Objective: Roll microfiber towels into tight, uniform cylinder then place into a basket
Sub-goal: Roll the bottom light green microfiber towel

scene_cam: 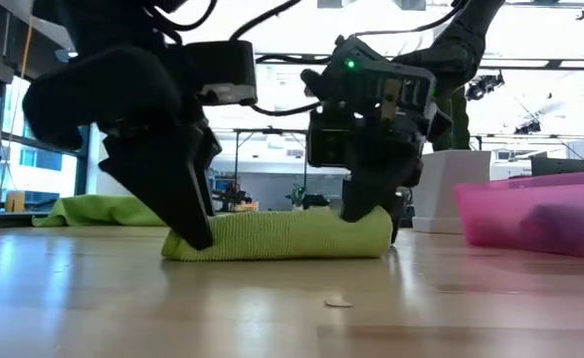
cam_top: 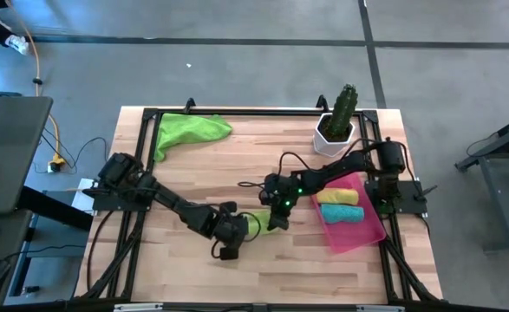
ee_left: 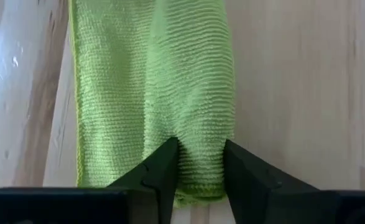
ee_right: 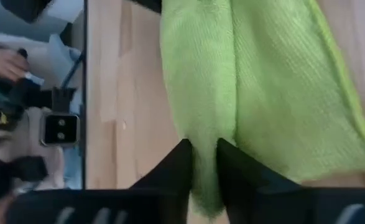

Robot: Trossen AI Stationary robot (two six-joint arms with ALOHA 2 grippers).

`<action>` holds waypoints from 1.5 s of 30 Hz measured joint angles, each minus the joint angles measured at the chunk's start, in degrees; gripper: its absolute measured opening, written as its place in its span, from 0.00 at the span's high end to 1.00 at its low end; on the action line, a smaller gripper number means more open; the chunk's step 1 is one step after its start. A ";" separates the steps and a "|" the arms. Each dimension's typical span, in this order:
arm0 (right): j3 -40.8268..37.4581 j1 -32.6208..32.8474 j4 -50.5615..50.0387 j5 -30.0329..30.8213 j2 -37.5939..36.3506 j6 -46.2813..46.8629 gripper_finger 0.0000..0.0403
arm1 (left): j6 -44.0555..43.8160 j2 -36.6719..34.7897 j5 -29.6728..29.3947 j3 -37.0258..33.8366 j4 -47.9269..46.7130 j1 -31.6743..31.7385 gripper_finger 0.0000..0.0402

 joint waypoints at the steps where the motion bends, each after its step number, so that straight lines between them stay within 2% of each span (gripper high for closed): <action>1: -0.17 -0.01 -0.35 -0.03 -0.51 -1.55 0.81 | -0.63 -0.03 0.91 0.00 -0.06 0.36 0.75; 6: -0.09 0.44 -2.82 -0.96 -6.08 -16.19 0.67 | -4.53 -0.11 5.14 0.04 -0.57 2.53 0.86; 8: -0.09 1.67 -5.89 1.40 -8.72 -24.54 0.64 | -5.38 -0.11 7.31 0.03 -0.69 3.43 0.89; 12: 0.04 6.85 -8.71 15.12 -13.37 -37.51 0.65 | -5.67 -0.10 12.17 0.07 -1.51 5.68 0.93; 15: 0.04 12.30 -8.67 26.37 -13.63 -43.77 0.68 | -6.08 -0.04 15.34 0.04 -2.23 7.22 0.93; 19: 0.06 18.00 -7.44 39.23 -11.64 -46.46 0.71 | -5.57 0.00 18.53 0.00 -2.16 8.97 0.93; 22: 0.06 20.16 -6.13 50.05 -9.87 -45.12 0.72 | -4.86 0.04 19.70 -0.07 -1.90 9.86 0.93; 24: 0.08 20.80 -5.91 53.71 -8.63 -43.24 0.72 | -4.55 0.06 20.11 -0.09 -1.81 10.29 0.93; 29: 0.08 20.84 -5.12 54.56 -5.24 -41.98 0.72 | -4.55 0.11 22.11 -0.11 -1.70 11.02 0.93; 34: 0.18 19.80 -3.26 50.48 -3.04 -41.95 0.70 | -5.16 0.11 22.17 -0.13 -1.52 11.00 0.93; 39: 0.26 17.84 -2.22 48.24 -2.72 -41.39 0.60 | -5.51 0.11 24.84 -0.17 -0.89 11.00 0.93; 45: 0.28 15.05 -1.99 41.73 -2.48 -34.19 0.47 | -6.49 0.28 29.83 -0.17 0.17 11.00 0.93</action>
